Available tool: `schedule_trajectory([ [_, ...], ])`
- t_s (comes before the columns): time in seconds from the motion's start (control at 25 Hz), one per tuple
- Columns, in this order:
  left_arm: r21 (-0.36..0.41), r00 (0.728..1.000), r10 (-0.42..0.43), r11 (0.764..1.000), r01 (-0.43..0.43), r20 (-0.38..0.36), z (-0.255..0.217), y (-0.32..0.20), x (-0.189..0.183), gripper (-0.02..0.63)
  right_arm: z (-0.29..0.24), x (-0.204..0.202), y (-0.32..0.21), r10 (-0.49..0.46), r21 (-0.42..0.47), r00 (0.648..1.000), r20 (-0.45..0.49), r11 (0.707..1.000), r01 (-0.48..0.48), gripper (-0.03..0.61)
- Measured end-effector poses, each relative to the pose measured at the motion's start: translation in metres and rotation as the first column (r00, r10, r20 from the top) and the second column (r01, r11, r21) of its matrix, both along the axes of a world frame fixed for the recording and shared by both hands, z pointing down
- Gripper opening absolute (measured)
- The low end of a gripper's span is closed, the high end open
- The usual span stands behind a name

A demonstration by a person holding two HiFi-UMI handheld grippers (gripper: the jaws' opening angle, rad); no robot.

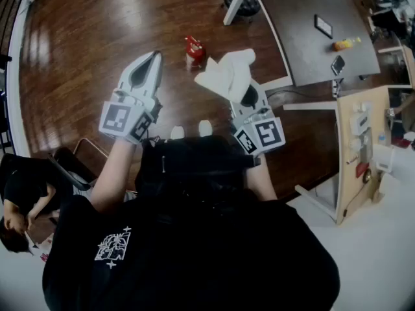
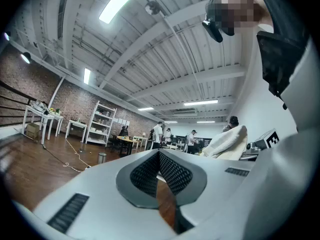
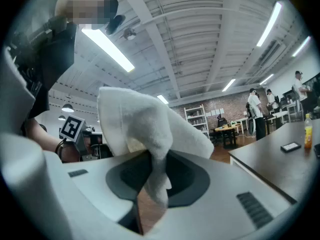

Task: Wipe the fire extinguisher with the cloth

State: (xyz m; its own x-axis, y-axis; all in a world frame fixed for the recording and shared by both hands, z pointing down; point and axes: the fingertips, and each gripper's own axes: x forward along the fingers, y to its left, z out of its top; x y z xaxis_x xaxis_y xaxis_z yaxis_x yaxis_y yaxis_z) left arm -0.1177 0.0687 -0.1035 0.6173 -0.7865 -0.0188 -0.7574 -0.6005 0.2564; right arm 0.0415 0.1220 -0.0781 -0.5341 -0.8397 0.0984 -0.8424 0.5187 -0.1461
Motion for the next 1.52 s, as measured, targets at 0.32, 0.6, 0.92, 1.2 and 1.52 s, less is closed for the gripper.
schedule_trajectory([
  [0.32,-0.023,1.0,0.022,1.0,-0.022,0.016,0.021,-0.006,-0.019,0.003,0.015,-0.008,-0.005,0.03,-0.018,0.999,-0.015,0.999,-0.03,0.106],
  [0.6,-0.065,0.999,0.016,0.998,-0.014,0.035,0.053,-0.028,-0.016,0.003,0.059,0.005,-0.035,0.025,-0.082,1.0,-0.013,0.996,-0.026,0.107],
  [0.92,-0.102,0.997,-0.004,0.995,0.011,0.077,0.19,-0.103,0.019,0.003,0.232,0.029,-0.137,-0.062,-0.197,0.998,0.016,0.978,0.064,0.107],
  [1.2,-0.028,0.999,-0.018,0.999,0.018,0.028,0.381,-0.169,0.043,0.003,0.457,0.03,-0.212,-0.173,-0.193,0.985,-0.006,0.967,0.169,0.107],
  [1.52,-0.003,0.999,-0.029,1.0,0.029,0.035,0.545,-0.204,0.05,0.003,0.585,0.024,-0.243,-0.289,-0.198,0.957,-0.016,0.939,0.28,0.107],
])
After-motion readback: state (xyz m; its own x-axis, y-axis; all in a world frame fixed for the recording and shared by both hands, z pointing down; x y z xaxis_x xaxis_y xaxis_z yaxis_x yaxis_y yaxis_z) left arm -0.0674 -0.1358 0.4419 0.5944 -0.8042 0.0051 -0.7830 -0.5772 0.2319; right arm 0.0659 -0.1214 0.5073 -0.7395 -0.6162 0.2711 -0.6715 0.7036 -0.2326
